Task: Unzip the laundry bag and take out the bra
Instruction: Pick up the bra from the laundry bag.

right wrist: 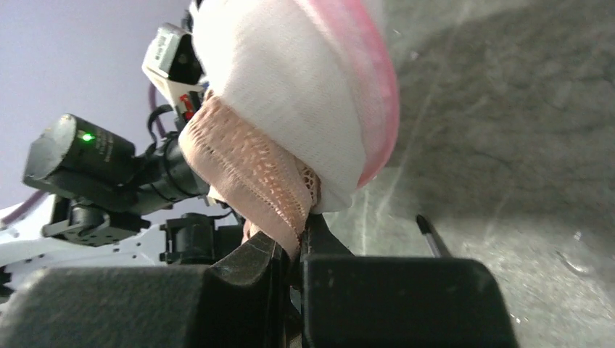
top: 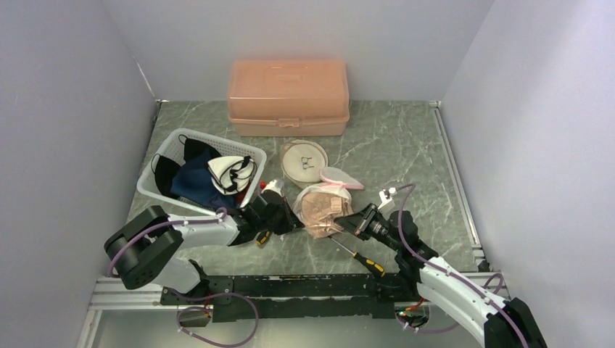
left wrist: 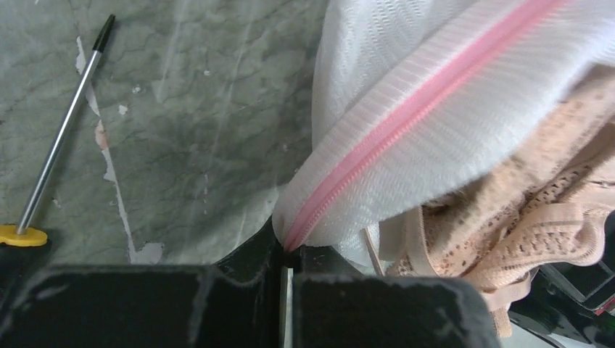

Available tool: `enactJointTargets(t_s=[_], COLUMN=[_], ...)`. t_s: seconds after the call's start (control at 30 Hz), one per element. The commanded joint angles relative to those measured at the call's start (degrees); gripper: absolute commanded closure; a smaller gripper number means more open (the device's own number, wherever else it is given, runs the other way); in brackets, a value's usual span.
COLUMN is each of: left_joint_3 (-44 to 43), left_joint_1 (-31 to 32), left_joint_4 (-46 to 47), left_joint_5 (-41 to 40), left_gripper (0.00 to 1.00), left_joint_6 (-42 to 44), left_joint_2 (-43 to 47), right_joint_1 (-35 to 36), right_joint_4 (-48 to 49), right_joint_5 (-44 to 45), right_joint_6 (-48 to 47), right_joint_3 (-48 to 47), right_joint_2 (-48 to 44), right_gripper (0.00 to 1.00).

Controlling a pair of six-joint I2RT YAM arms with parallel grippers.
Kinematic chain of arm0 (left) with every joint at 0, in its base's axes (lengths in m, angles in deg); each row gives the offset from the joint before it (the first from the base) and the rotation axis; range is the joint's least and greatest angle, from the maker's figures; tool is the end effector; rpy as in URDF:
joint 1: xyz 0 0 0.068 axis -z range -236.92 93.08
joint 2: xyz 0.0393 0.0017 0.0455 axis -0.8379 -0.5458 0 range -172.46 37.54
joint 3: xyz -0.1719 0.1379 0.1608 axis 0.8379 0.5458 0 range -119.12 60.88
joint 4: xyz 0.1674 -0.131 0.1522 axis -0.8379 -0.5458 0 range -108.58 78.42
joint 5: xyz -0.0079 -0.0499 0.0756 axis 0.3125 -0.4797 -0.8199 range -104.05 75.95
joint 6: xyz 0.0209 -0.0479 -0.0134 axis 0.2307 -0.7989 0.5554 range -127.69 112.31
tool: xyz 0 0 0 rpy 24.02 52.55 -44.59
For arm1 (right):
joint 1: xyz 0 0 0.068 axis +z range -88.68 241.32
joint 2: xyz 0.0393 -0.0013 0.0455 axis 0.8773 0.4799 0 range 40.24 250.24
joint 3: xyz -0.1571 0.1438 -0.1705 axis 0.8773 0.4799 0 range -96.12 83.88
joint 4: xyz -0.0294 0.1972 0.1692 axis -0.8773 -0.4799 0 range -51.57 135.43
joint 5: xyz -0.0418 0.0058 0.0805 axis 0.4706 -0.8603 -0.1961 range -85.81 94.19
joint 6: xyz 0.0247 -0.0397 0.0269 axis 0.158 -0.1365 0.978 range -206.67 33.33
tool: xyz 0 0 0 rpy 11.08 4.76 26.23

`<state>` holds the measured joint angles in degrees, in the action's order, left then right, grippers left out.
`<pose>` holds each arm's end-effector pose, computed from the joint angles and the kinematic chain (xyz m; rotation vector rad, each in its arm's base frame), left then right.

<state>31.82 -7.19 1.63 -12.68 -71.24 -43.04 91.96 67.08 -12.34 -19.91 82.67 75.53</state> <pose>0.1689 -0.2007 0.1516 -0.2834 2.4585 -1.0177 0.1211 0.0835 0.1551 0.4025 1.9961 1.4151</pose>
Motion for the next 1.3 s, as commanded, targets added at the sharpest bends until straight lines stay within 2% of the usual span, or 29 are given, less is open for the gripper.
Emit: enactJointTargets(t_s=[0.0, 0.23, 0.27, 0.33, 0.43, 0.5, 0.57, 0.8, 0.9, 1.03, 1.13, 1.27], left_joint_3=[0.2, -2.5, -3.0, -4.0, -4.8, -4.9, -5.0, -5.5, -5.7, -5.1, -4.3, -4.9], left_joint_1=[-1.9, -1.9, -1.9, -2.0, -1.9, -1.9, -1.9, -1.8, -1.8, -1.8, -1.6, -0.3], left_joint_4=[-11.7, -16.3, -17.0, -18.7, -21.3, -23.0, -24.6, -25.4, -25.1, -23.5, -20.3, -17.8], left_joint_5=[-7.2, -8.2, -7.9, -7.2, -6.2, -6.3, -6.6, -6.0, -5.4, -4.4, -2.4, -1.9], left_gripper=[0.97, 0.97, 0.97, 0.96, 0.83, 0.78, 0.78, 0.77, 0.75, 0.75, 0.77, 0.80], left_joint_6=[1.9, 3.5, 3.7, 4.1, 4.6, 4.7, 5.0, 6.1, 6.5, 6.5, 6.7, 7.3], left_joint_2=[-2.8, -3.2, -3.1, -2.6, -0.6, 1.1, 2.3, 3.3, 3.6, 4.3, 4.2, 2.8], right_joint_1=[-0.5, -0.4, -0.5, -0.5, -0.5, -0.4, -0.5, -0.4, -0.5, -0.3, 1.0, 4.3], right_joint_4=[-3.4, -12.3, -13.4, -15.2, -17.7, -20.3, -24.0, -32.3, -30.9, -26.2, -24.3, -23.0], right_joint_5=[2.4, -1.1, -1.6, -1.4, -0.1, 0.9, 1.7, 1.6, -3.7, -9.4, -9.1, -6.5], right_joint_6=[-4.3, -10.2, -10.9, -11.6, -12.4, -13.6, -15.1, -20.4, -19.1, -14.0, -11.6, -11.1], right_joint_3=[-5.1, -10.4, -11.3, -11.8, -12.8, -14.3, -16.3, -22.4, -22.9, -20.1, -19.1, -20.0], right_joint_2=[0.2, 4.7, 5.1, 5.1, 4.1, 3.5, 3.1, 3.1, 6.7, 9.2, 10.6, 14.5], right_gripper=[1.00, 1.00, 0.97, 0.83, 0.56, 0.44, 0.37, 0.27, 0.24, 0.10, 0.04, 0.04])
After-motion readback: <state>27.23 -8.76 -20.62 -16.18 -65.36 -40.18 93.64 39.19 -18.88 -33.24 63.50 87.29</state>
